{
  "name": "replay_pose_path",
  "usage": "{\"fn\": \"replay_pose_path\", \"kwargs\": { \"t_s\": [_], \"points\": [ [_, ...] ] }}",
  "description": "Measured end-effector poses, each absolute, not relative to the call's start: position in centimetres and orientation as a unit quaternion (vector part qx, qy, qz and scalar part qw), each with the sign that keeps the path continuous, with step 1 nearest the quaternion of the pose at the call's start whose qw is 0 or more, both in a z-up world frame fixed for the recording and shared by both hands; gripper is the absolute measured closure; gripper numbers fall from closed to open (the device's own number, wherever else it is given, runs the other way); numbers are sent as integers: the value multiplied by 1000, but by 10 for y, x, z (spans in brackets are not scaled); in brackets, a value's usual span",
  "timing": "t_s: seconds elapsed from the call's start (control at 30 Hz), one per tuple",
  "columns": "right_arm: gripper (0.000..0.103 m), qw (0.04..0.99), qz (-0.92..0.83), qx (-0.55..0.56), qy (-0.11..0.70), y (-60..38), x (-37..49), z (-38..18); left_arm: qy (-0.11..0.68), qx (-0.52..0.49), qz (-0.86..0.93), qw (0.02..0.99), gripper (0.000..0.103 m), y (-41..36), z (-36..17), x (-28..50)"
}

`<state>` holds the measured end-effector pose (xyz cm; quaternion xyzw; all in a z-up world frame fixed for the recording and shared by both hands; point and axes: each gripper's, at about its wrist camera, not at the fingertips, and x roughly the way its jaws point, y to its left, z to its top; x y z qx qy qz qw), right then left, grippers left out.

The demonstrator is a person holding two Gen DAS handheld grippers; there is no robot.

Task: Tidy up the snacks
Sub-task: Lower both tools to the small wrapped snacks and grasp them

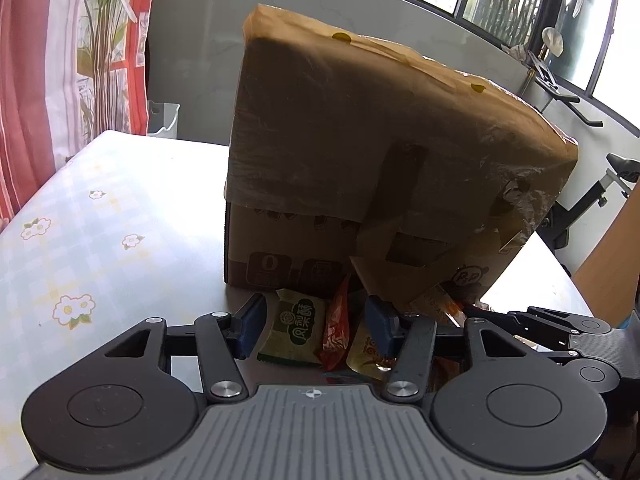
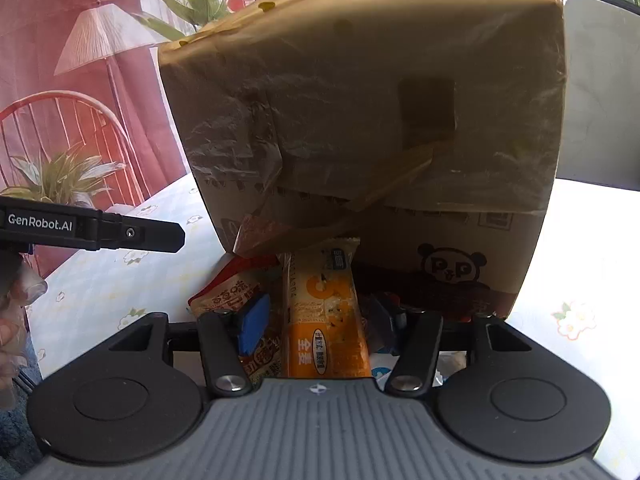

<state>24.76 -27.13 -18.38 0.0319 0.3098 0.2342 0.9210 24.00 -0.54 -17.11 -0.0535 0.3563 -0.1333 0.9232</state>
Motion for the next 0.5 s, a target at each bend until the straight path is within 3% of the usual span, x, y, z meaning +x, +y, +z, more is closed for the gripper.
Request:
{"fn": "replay_pose_path", "kwargs": {
  "t_s": [0.1,0.33,0.47,0.5],
  "points": [
    [59,917,229,42,323,-275,245,-189,367,-52,-138,919,48,-9,-179,241],
    [63,919,216,71,323,-285,234,-193,378,-27,-151,913,60,-24,-193,260],
    [63,919,215,70,324,-286,233,-194,386,0,-159,909,84,-38,-203,270],
    [63,919,215,69,324,-286,233,-193,392,5,-158,906,85,-41,-207,271]
  ]
}}
